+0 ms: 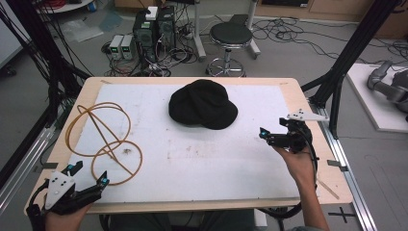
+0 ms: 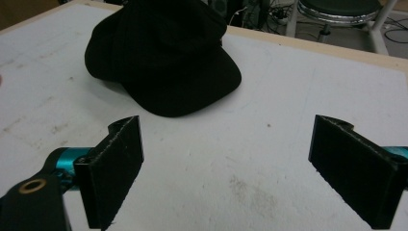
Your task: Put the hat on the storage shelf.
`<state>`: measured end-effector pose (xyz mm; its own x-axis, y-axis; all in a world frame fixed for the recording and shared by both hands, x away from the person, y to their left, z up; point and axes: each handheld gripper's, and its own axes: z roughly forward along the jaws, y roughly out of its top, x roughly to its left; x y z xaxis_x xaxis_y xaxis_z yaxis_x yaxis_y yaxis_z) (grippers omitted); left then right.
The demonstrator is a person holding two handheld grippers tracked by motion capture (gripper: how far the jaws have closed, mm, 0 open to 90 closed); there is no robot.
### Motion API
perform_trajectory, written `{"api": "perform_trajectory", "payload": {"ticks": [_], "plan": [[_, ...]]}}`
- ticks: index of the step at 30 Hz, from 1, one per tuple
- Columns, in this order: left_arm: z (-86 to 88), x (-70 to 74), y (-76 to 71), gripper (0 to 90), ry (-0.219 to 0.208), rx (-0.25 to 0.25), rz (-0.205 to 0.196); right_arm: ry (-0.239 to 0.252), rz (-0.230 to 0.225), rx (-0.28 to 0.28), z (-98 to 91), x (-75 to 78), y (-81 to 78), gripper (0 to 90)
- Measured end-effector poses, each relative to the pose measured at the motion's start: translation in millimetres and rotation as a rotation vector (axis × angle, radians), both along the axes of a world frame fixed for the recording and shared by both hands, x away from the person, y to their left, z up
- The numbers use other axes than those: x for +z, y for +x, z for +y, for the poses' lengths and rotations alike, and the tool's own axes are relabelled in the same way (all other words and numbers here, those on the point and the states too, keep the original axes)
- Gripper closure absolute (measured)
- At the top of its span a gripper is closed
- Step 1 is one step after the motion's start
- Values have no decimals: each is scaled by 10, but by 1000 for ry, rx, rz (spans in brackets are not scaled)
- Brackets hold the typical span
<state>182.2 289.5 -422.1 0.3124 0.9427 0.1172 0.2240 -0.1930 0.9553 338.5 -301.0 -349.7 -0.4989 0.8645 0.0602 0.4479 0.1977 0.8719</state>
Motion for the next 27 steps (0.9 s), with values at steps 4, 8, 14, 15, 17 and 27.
{"api": "perform_trajectory", "payload": {"ticks": [4, 8, 14, 15, 17, 27], "plan": [[-1, -1, 2, 182, -4, -2, 0, -10, -20, 15, 91, 136, 138, 117], [-3, -3, 5, 183, -7, -3, 2, -3, -25, 22, 179, 202, 239, 117], [-9, -4, 4, 183, -5, -8, 2, -17, -43, 53, 431, 375, 486, 131], [-9, -4, 5, 183, -5, -9, 2, -20, -51, 54, 466, 402, 519, 132], [-8, -6, 8, 183, -4, -12, 4, -19, -57, 61, 536, 452, 583, 131], [-11, -8, 13, 183, -6, -18, 7, -7, -93, 85, 875, 600, 869, 127]]}}
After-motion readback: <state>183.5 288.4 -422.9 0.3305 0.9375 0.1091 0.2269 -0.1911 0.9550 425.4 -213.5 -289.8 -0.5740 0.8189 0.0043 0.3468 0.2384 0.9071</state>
